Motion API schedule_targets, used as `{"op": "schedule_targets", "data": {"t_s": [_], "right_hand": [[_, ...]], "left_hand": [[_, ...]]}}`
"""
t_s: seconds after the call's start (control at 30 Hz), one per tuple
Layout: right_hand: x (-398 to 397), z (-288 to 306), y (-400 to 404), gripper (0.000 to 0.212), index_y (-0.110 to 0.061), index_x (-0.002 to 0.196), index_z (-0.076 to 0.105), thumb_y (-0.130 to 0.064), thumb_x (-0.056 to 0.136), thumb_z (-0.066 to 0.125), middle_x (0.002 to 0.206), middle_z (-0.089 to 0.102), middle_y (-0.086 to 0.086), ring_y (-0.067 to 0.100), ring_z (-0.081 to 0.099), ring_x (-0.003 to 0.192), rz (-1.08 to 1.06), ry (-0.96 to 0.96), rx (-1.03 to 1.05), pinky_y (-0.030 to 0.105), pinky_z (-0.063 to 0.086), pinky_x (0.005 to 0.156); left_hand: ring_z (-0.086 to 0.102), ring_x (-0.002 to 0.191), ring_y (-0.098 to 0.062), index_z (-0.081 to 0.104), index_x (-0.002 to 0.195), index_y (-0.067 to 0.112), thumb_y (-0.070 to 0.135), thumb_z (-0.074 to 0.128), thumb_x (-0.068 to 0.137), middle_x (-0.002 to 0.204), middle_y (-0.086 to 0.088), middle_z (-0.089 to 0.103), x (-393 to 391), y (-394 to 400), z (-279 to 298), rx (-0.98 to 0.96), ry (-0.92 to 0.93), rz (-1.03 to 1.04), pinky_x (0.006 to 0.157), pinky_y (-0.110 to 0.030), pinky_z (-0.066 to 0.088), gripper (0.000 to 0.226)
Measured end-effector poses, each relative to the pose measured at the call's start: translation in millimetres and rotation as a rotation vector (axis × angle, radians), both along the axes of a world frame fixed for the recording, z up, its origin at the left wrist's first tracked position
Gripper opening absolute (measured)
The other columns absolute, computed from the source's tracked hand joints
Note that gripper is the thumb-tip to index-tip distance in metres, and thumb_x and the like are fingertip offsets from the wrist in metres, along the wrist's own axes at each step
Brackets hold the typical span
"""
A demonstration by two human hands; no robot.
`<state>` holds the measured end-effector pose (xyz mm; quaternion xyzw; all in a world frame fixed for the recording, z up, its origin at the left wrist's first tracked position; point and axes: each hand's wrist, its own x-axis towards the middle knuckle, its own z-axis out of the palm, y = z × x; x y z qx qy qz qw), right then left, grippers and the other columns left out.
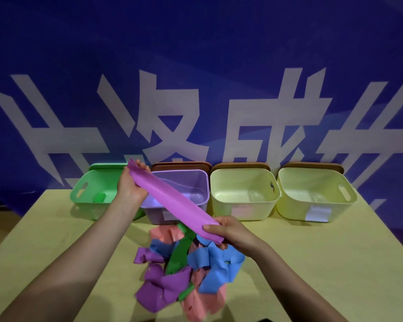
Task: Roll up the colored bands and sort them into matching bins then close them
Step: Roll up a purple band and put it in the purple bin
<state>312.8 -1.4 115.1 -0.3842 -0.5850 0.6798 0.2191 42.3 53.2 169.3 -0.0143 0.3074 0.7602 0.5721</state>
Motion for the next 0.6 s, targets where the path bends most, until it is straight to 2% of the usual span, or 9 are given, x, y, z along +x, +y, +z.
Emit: {"op": "schedule_targets", "data": {"t_s": [0.1, 0.23, 0.3, 0.4, 0.5, 0.6], "right_hand": [[3.6, -7.5, 0.3, 0.017, -0.008, 0.075, 0.065, -0.016, 0.091, 0.064, 0.056, 0.062, 0.000, 0.010, 0.049, 0.043, 0.003, -0.023, 0.016, 0.019, 0.037, 0.046], [17.5, -19.2, 0.5, 0.008, -0.004, 0.086, 0.066, -0.011, 0.089, 0.065, 0.069, 0.063, 0.014, 0.011, 0.055, 0.049, -0.095, 0.053, -0.076, 0.017, 0.042, 0.050], [22.7, -23.9, 0.3, 0.005, -0.005, 0.089, 0.068, -0.006, 0.089, 0.063, 0.071, 0.064, 0.013, 0.011, 0.058, 0.054, -0.148, 0.043, -0.057, 0.018, 0.044, 0.054], [27.8, -31.6, -2.0, 0.003, -0.006, 0.087, 0.068, -0.004, 0.085, 0.067, 0.068, 0.065, 0.003, 0.009, 0.058, 0.060, -0.182, -0.072, 0.012, 0.017, 0.044, 0.058], [35.2, -43.2, -4.0, 0.016, -0.015, 0.078, 0.064, 0.001, 0.081, 0.068, 0.066, 0.062, 0.000, 0.011, 0.054, 0.064, -0.158, -0.269, 0.069, 0.019, 0.042, 0.060], [36.1, -42.8, -6.5, 0.017, -0.017, 0.092, 0.064, -0.004, 0.083, 0.066, 0.081, 0.065, 0.005, 0.010, 0.058, 0.074, -0.196, -0.340, 0.141, 0.025, 0.045, 0.073]], "left_hand": [[0.045, 0.034, -0.003, 0.052, 0.073, 0.018, 0.026, 0.042, 0.100, 0.046, 0.008, 0.054, 1.3, -4.8, 7.9, 0.002, -0.076, 0.031, 0.040, -0.012, 0.039, 0.030], [0.039, 0.031, -0.004, 0.052, 0.074, 0.018, 0.025, 0.045, 0.098, 0.047, 0.007, 0.051, 1.9, -7.7, 14.7, -0.012, -0.077, 0.043, 0.037, -0.012, 0.035, 0.027], [0.040, 0.033, -0.004, 0.053, 0.075, 0.018, 0.025, 0.043, 0.099, 0.048, 0.007, 0.051, 11.3, -7.6, 16.0, 0.009, -0.055, 0.019, 0.038, -0.014, 0.036, 0.027], [0.045, 0.039, -0.004, 0.054, 0.077, 0.019, 0.026, 0.041, 0.100, 0.050, 0.008, 0.052, 32.9, -8.5, 22.9, 0.043, 0.073, -0.051, 0.045, -0.015, 0.041, 0.027], [0.051, 0.045, -0.007, 0.054, 0.077, 0.018, 0.027, 0.039, 0.101, 0.054, 0.006, 0.056, 63.5, -16.0, 28.7, 0.082, 0.191, -0.145, 0.052, -0.018, 0.046, 0.029], [0.057, 0.051, -0.010, 0.058, 0.083, 0.013, 0.035, 0.037, 0.101, 0.059, 0.001, 0.061, 91.9, -28.6, 24.6, 0.047, 0.376, -0.252, 0.053, -0.018, 0.049, 0.035]]}}
